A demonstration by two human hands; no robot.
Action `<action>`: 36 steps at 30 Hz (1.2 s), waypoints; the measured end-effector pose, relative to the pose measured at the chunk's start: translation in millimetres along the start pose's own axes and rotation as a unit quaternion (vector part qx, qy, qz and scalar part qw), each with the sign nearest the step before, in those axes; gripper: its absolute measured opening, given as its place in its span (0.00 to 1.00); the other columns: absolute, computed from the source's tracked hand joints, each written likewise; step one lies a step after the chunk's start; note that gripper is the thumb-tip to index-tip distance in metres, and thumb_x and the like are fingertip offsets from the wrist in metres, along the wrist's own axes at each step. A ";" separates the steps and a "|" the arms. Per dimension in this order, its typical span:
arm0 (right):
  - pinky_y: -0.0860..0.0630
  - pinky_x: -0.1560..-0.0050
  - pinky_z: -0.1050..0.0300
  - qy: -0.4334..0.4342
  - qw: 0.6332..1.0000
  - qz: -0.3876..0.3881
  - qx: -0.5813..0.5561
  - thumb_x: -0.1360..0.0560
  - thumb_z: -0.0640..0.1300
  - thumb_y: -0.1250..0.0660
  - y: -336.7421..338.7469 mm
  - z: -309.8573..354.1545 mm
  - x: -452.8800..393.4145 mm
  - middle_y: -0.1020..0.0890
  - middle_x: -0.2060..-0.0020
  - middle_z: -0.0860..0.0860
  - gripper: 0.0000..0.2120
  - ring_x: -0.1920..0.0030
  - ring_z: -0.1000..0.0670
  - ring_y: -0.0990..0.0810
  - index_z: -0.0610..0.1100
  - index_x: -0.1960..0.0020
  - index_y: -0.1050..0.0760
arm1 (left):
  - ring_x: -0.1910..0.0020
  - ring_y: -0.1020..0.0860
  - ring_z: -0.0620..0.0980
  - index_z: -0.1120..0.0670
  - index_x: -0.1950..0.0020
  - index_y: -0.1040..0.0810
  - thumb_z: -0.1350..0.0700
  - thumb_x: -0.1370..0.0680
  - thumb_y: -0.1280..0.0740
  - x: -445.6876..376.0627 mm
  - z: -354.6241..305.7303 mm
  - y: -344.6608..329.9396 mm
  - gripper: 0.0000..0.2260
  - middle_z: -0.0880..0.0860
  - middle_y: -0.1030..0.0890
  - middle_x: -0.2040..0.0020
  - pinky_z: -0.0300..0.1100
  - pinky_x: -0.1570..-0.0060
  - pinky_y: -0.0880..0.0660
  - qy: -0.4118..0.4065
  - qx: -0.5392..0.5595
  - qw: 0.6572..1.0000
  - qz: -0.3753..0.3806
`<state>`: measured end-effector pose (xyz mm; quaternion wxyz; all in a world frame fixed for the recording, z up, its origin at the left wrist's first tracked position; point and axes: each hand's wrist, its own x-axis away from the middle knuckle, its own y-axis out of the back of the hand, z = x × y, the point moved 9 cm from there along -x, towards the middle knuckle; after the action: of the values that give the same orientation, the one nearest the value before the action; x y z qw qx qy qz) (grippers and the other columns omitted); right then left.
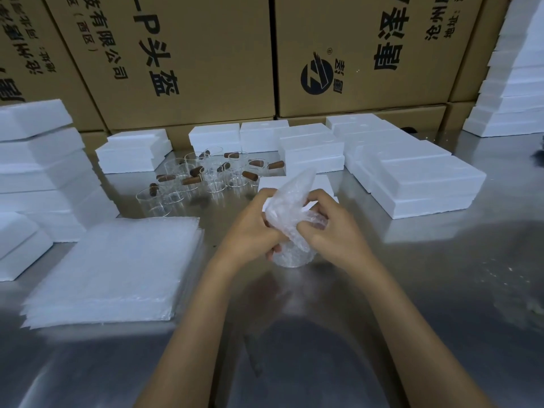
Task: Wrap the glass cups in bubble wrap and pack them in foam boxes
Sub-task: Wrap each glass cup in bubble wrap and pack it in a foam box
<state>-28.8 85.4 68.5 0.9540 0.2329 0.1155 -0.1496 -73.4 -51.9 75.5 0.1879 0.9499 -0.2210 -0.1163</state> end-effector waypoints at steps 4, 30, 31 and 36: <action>0.25 0.52 0.52 -0.022 0.993 0.086 -0.078 0.36 0.53 0.34 -8.5 2.4 2.4 0.20 0.55 0.50 0.19 0.55 0.51 0.22 0.59 0.45 0.28 | 0.82 0.31 0.45 0.49 0.59 0.22 0.67 0.27 0.31 1.8 4.7 2.2 0.12 0.46 0.27 0.79 0.34 0.81 0.36 0.029 -0.019 0.999 -0.027; 0.30 0.46 0.62 0.045 0.996 -0.033 0.067 0.25 0.41 0.33 0.2 0.3 -4.6 0.19 0.51 0.56 0.07 0.46 0.55 0.25 0.45 0.58 0.16 | 0.70 0.27 0.36 0.47 0.61 0.14 0.63 0.26 0.30 -0.8 -7.6 2.1 0.12 0.42 0.16 0.59 0.27 0.66 0.35 -0.078 -0.166 0.982 -0.044; 0.29 0.52 0.64 0.042 0.996 -0.077 0.022 0.26 0.39 0.34 12.0 2.4 -4.8 0.17 0.57 0.56 0.09 0.51 0.56 0.22 0.45 0.62 0.17 | 0.66 0.25 0.34 0.47 0.60 0.13 0.61 0.25 0.31 -0.8 -6.1 -1.4 0.11 0.42 0.16 0.57 0.27 0.63 0.33 -0.074 -0.197 0.977 -0.034; 0.25 0.61 0.63 0.040 0.997 -0.064 -0.001 0.30 0.40 0.39 20.0 6.8 -0.3 0.17 0.68 0.57 0.15 0.61 0.59 0.21 0.48 0.71 0.19 | 0.57 0.22 0.54 0.49 0.57 0.18 0.50 0.24 0.39 0.7 5.6 -10.3 0.11 0.49 0.18 0.58 0.44 0.62 0.27 -0.021 -0.347 0.938 -0.004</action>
<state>-21.3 99.2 82.6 0.9373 0.2297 0.1682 -0.2010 -70.7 -45.3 66.2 0.5008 0.8238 -0.1668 -0.2068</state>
